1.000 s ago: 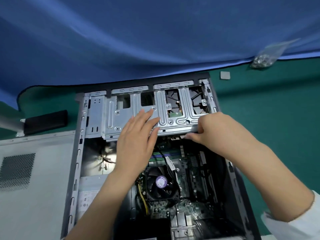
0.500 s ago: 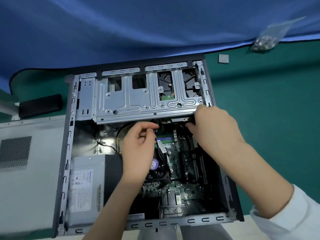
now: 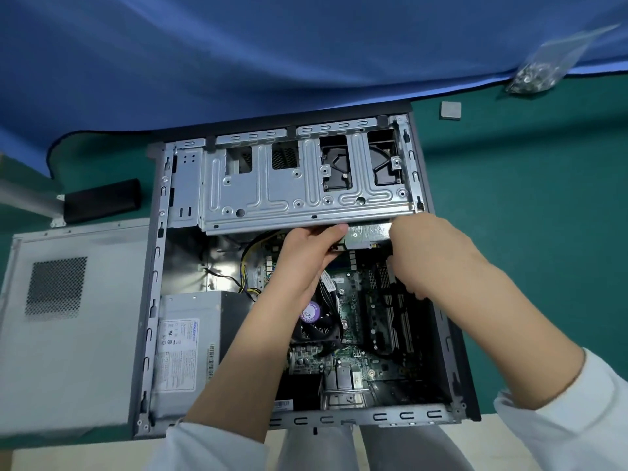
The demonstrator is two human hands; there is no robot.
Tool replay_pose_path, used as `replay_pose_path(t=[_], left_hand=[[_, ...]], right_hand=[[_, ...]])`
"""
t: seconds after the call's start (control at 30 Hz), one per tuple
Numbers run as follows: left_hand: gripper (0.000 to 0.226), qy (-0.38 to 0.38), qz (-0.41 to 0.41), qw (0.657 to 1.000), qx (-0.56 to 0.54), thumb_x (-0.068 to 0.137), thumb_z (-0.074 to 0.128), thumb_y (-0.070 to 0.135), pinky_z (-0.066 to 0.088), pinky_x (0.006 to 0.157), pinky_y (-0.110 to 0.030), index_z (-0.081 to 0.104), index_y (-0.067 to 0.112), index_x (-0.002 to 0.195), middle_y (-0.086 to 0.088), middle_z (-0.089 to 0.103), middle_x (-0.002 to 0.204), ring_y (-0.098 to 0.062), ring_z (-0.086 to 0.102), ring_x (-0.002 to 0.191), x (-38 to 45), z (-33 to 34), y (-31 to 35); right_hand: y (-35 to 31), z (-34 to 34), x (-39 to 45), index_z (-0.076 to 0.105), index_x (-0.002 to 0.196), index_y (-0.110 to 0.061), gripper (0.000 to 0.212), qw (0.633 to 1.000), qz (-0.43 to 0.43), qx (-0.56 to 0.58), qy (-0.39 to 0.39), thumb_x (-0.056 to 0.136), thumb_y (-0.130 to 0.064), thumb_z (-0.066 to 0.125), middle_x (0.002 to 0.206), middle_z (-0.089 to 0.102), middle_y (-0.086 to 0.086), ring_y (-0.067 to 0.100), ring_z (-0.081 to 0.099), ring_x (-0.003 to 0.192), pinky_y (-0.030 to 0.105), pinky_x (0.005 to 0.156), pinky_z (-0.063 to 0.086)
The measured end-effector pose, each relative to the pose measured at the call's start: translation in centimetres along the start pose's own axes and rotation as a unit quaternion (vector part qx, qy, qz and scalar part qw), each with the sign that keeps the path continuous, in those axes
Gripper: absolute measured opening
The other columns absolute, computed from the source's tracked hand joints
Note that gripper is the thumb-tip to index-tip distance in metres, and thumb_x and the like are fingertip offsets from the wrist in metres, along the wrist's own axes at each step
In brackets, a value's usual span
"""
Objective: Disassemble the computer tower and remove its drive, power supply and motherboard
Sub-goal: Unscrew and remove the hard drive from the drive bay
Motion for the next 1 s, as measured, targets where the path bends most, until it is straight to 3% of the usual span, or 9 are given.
replay_pose_path(t=[0.1, 0.17, 0.3, 0.43, 0.53, 0.67, 0.83, 0.9, 1.0], left_hand=[[0.027, 0.000, -0.008, 1.000, 0.027, 0.084, 0.068, 0.008, 0.053, 0.090, -0.031, 0.064, 0.008, 0.110, -0.005, 0.071, 0.105, -0.018, 0.066, 0.103, 0.3, -0.1, 0.0], [0.034, 0.001, -0.017, 0.999, 0.038, 0.083, 0.069, 0.007, 0.054, 0.087, -0.032, 0.060, 0.005, 0.116, -0.009, 0.069, 0.110, -0.021, 0.065, 0.105, 0.4, -0.3, 0.0], [0.056, -0.015, -0.066, 0.994, 0.088, 0.083, 0.069, 0.006, 0.051, 0.094, -0.040, 0.043, -0.001, 0.132, -0.017, 0.059, 0.126, -0.024, 0.063, 0.108, -0.4, -0.7, -0.9], [0.044, -0.077, -0.093, 0.987, 0.101, 0.084, 0.064, -0.001, 0.055, 0.085, -0.033, 0.050, 0.007, 0.125, -0.007, 0.068, 0.109, -0.020, 0.067, 0.098, -2.9, -0.9, -2.0], [0.032, -0.091, -0.113, 0.985, 0.098, 0.084, 0.065, 0.000, 0.056, 0.073, -0.026, 0.055, 0.010, 0.113, -0.004, 0.069, 0.101, -0.011, 0.069, 0.087, -4.8, -1.4, -2.4], [0.034, -0.090, -0.115, 0.988, 0.058, 0.083, 0.064, -0.001, 0.057, 0.068, -0.027, 0.055, 0.006, 0.115, -0.003, 0.071, 0.094, -0.013, 0.070, 0.086, -7.0, -2.4, -1.7], [0.033, -0.076, -0.131, 0.988, -0.009, 0.082, 0.064, -0.003, 0.058, 0.077, -0.040, 0.051, 0.004, 0.111, -0.015, 0.070, 0.100, -0.025, 0.069, 0.093, -9.0, -3.0, -0.6], [0.034, -0.076, -0.132, 0.988, -0.004, 0.081, 0.066, -0.002, 0.058, 0.071, -0.036, 0.050, 0.006, 0.110, -0.011, 0.072, 0.095, -0.023, 0.070, 0.091, -9.8, -3.4, -0.3], [0.038, -0.078, -0.119, 0.990, 0.021, 0.078, 0.071, 0.003, 0.056, 0.066, -0.026, 0.049, 0.010, 0.108, -0.005, 0.074, 0.092, -0.019, 0.071, 0.090, -11.0, -4.2, 0.8]], right_hand=[[0.2, 0.3, 0.0, 0.039, 0.058, -0.013, 0.029, 1.000, -0.011, -0.006, -0.021, 0.081, 0.000, 0.054, 0.057, 0.044, 0.003, 0.015, 0.041, 0.049, 0.022, 0.044, 0.030], [0.4, 0.0, 0.3, 0.040, 0.057, -0.014, 0.035, 1.000, -0.022, 0.000, -0.019, 0.083, -0.016, 0.062, 0.059, 0.048, 0.004, 0.016, 0.042, 0.050, 0.023, 0.048, 0.035], [0.2, -1.7, 0.3, 0.048, 0.071, -0.015, 0.036, 0.995, -0.050, 0.021, 0.081, 0.081, -0.042, 0.068, 0.064, 0.039, -0.002, 0.023, 0.045, 0.062, 0.027, 0.050, 0.030], [-0.2, -1.7, -0.1, 0.053, 0.101, -0.015, 0.039, 0.993, -0.071, 0.021, 0.092, 0.082, -0.047, 0.066, 0.089, 0.055, 0.005, 0.030, 0.053, 0.084, 0.030, 0.062, 0.038], [-0.5, -1.4, -0.6, 0.052, 0.112, -0.014, 0.049, 0.992, -0.077, 0.021, 0.099, 0.084, -0.054, 0.061, 0.109, 0.055, 0.008, 0.031, 0.056, 0.096, 0.032, 0.064, 0.039], [-1.5, 0.2, -1.1, 0.045, 0.129, -0.015, 0.068, 0.994, -0.095, 0.011, 0.046, 0.084, -0.065, 0.050, 0.123, 0.049, 0.008, 0.031, 0.055, 0.107, 0.035, 0.071, 0.042], [-3.4, 2.6, -1.6, 0.028, 0.144, -0.021, 0.075, 0.980, -0.113, 0.148, -0.071, 0.086, -0.068, 0.041, 0.145, 0.033, 0.013, 0.032, 0.047, 0.122, 0.035, 0.089, 0.040], [-4.2, 3.1, -1.8, 0.023, 0.147, -0.026, 0.075, 0.970, -0.127, 0.179, -0.104, 0.086, -0.068, 0.038, 0.148, 0.028, 0.013, 0.030, 0.046, 0.123, 0.033, 0.088, 0.039], [-5.2, 3.1, -2.1, 0.023, 0.146, -0.034, 0.075, 0.955, -0.154, 0.213, -0.134, 0.083, -0.071, 0.038, 0.149, 0.027, 0.012, 0.027, 0.040, 0.131, 0.035, 0.100, 0.036]])
Point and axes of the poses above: each hand's wrist, its own x-axis towards the middle knuckle, its own z-axis out of the palm, y = z × x, the point moved 5 cm from there along x, towards the middle knuckle
